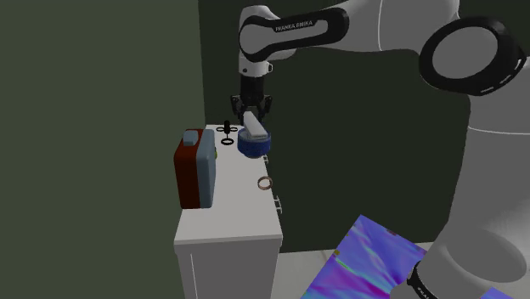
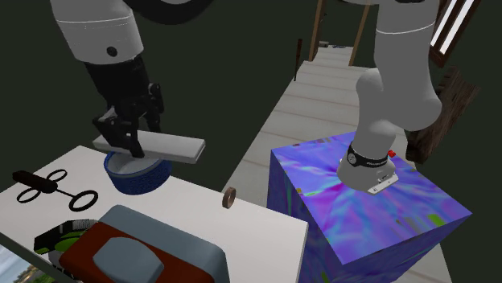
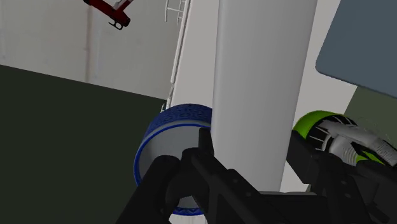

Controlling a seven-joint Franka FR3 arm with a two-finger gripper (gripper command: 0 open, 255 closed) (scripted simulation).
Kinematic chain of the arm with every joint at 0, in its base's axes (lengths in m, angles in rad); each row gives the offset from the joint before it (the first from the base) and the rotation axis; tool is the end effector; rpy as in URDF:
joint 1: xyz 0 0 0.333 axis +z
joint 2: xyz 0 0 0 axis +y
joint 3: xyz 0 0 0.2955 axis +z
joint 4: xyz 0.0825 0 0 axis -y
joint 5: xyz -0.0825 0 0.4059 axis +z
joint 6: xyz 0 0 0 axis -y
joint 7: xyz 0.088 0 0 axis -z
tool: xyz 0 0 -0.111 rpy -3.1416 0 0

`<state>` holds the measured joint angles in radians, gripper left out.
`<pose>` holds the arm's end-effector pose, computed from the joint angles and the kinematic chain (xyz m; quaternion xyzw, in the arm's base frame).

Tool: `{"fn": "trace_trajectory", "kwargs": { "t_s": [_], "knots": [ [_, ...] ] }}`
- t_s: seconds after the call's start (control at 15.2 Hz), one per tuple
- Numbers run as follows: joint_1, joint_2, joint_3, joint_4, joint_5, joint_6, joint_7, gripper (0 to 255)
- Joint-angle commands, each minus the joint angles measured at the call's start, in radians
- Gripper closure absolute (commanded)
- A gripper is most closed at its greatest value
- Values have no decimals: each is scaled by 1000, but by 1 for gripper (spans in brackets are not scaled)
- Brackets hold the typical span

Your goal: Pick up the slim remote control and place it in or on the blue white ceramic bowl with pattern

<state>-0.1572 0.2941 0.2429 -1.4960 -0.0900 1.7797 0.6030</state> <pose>0.6640 0.0321 0.4771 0.9678 -0.2515 0.0023 0.0089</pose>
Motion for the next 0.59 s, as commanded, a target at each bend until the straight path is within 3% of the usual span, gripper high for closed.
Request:
{"fn": "trace_trajectory", "kwargs": {
  "t_s": [0.0,0.4,0.53],
  "knots": [
    [-14,54,-13,81,-8,-27,-31,255],
    [-48,257,-47,399,-31,-139,-125,255],
    [-51,251,-47,361,-30,-108,-124,255]
  ]
}}
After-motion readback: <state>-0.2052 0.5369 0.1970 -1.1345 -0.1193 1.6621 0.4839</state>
